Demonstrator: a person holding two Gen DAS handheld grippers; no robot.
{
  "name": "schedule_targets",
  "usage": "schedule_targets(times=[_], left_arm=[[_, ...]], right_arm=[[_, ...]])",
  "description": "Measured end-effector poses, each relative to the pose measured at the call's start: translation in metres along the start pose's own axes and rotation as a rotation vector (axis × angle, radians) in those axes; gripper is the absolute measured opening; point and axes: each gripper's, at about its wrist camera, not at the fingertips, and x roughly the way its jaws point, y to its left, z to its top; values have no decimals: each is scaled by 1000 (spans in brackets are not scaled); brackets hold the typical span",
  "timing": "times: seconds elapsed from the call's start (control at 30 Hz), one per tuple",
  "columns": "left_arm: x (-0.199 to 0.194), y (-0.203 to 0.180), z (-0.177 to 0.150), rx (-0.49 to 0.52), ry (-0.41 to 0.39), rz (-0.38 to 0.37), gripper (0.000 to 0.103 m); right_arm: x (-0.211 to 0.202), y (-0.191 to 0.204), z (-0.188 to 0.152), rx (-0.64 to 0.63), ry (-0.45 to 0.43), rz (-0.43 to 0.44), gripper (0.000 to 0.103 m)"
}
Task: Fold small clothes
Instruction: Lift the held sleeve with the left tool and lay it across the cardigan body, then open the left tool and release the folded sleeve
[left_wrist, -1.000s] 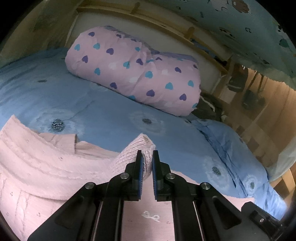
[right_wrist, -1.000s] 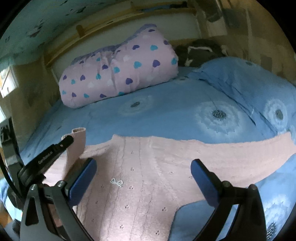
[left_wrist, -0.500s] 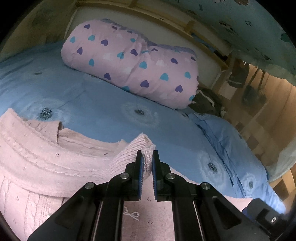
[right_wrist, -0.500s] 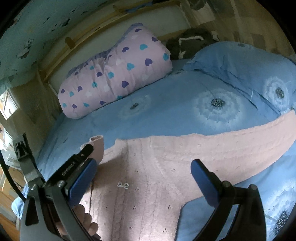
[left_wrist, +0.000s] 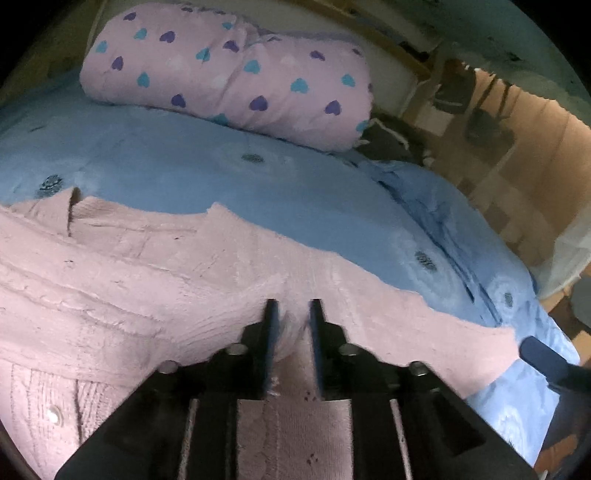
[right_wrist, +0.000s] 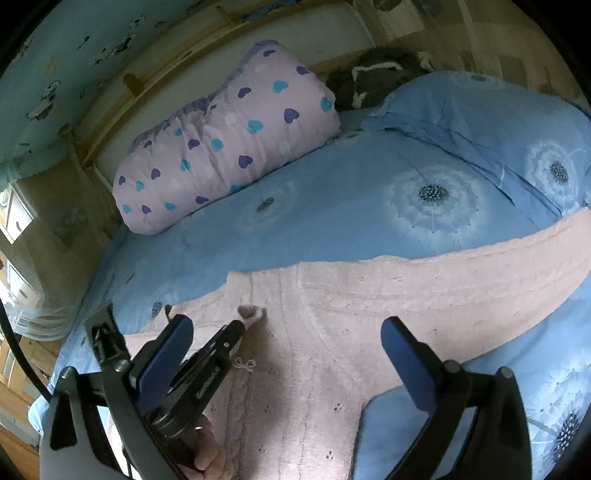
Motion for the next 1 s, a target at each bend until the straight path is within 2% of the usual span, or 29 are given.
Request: schedule_targets(times=[0.1, 0.43, 0.57, 0.6, 0.77, 0.87, 0.93, 1.0], left_arm=[[-10, -7, 0, 30, -19, -2, 35], [-68, -21, 14, 172, -56, 42, 39], [-100, -5, 23, 190, -65, 51, 54], [-110, 3, 26, 193, -74, 61, 55], [-159, 44, 38, 214, -126, 167, 56], [-180, 68, 43, 226, -123, 216, 57], [-193, 85, 42, 250, -122, 284, 57], [-209, 104, 35, 260, -161, 358, 58]], right_arm=[[0, -1, 0, 5, -1, 4, 103], [0, 0, 0, -5, 3, 19, 103], [-4, 6, -5, -26, -2, 30, 103], [-5, 9, -6, -34, 0, 36, 103], [-9, 29, -18, -130, -2, 45, 103], [-9, 41, -27, -203, -8, 27, 103], [-9, 46, -30, -223, -14, 20, 103], [-8, 47, -34, -223, -15, 26, 103]])
